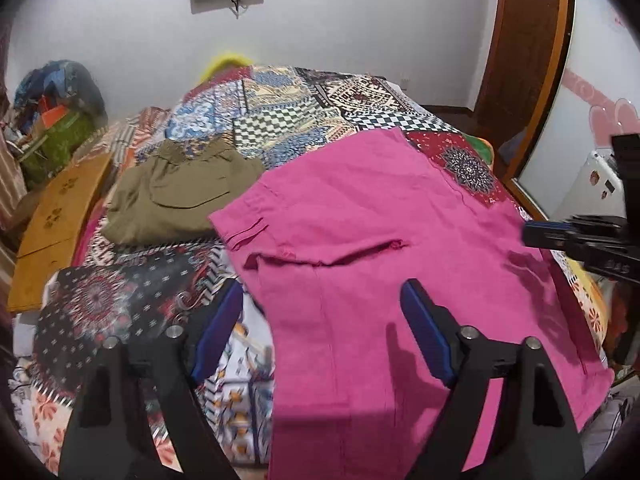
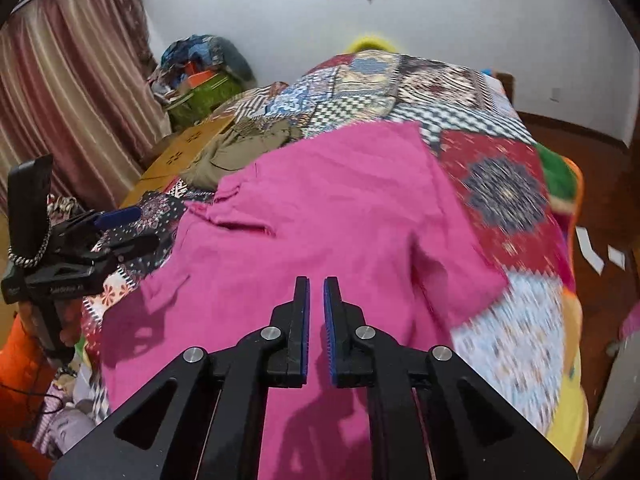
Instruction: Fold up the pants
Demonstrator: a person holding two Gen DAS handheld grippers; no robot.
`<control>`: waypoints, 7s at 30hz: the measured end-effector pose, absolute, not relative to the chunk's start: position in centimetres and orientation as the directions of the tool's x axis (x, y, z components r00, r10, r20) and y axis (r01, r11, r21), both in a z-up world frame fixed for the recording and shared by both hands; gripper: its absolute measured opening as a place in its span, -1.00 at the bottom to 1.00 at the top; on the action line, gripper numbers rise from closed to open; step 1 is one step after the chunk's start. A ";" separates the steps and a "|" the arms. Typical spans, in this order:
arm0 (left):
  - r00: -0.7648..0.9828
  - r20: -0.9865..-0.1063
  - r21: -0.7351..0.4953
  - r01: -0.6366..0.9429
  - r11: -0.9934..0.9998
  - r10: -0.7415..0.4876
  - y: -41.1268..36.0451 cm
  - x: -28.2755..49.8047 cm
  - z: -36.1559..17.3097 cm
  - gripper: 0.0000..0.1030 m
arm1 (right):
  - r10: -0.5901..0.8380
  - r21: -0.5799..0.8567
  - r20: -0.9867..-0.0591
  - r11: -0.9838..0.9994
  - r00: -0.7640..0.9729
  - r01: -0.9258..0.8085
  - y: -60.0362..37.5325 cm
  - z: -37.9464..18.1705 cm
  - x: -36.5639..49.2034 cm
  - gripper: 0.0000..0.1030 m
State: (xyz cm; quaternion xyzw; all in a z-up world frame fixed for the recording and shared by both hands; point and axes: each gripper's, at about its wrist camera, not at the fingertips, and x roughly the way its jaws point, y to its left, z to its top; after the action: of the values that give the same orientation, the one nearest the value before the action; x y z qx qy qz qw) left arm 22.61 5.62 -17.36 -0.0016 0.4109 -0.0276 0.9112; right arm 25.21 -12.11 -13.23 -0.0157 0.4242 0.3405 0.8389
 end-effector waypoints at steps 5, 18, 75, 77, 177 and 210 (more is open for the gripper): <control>0.574 -0.815 -0.034 0.082 0.996 -0.075 5.4 25.0 -20.5 0.20 | 0.444 0.195 -0.811 0.819 0.381 -0.539 -11.4 -16.5 28.7 -0.84; 0.515 -0.855 -0.048 0.028 0.998 -0.055 8.6 21.8 -21.9 0.33 | 0.279 0.090 -0.849 0.913 0.448 -0.398 -22.0 -15.5 26.2 -0.76; 0.543 -0.824 -0.234 -0.065 0.970 -0.162 16.7 37.7 -26.4 -0.47 | 0.517 0.188 -0.752 0.762 0.408 -0.620 -7.4 -18.0 45.6 -0.80; 0.548 -0.817 -0.252 -0.063 0.966 -0.177 16.6 37.8 -26.4 -0.57 | 0.521 0.188 -0.748 0.760 0.411 -0.622 -7.4 -17.9 45.5 -0.82; 0.642 -0.761 -0.046 0.090 0.995 -0.093 9.4 12.1 -20.7 -0.66 | 0.599 0.340 -0.703 0.757 0.384 -0.559 -18.6 -13.9 16.3 -0.89; 0.549 -0.826 -0.105 0.074 0.992 -0.129 7.7 14.6 -20.4 -0.17 | 0.524 0.296 -0.821 0.730 0.226 -0.616 -13.6 -15.4 17.0 -0.24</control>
State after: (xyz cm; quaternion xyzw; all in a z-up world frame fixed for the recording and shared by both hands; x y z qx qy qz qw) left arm 14.65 7.67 -20.36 -0.0291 0.4713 -0.0576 0.8796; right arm 17.05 -13.61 -15.45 -0.0458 0.5040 0.3648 0.7815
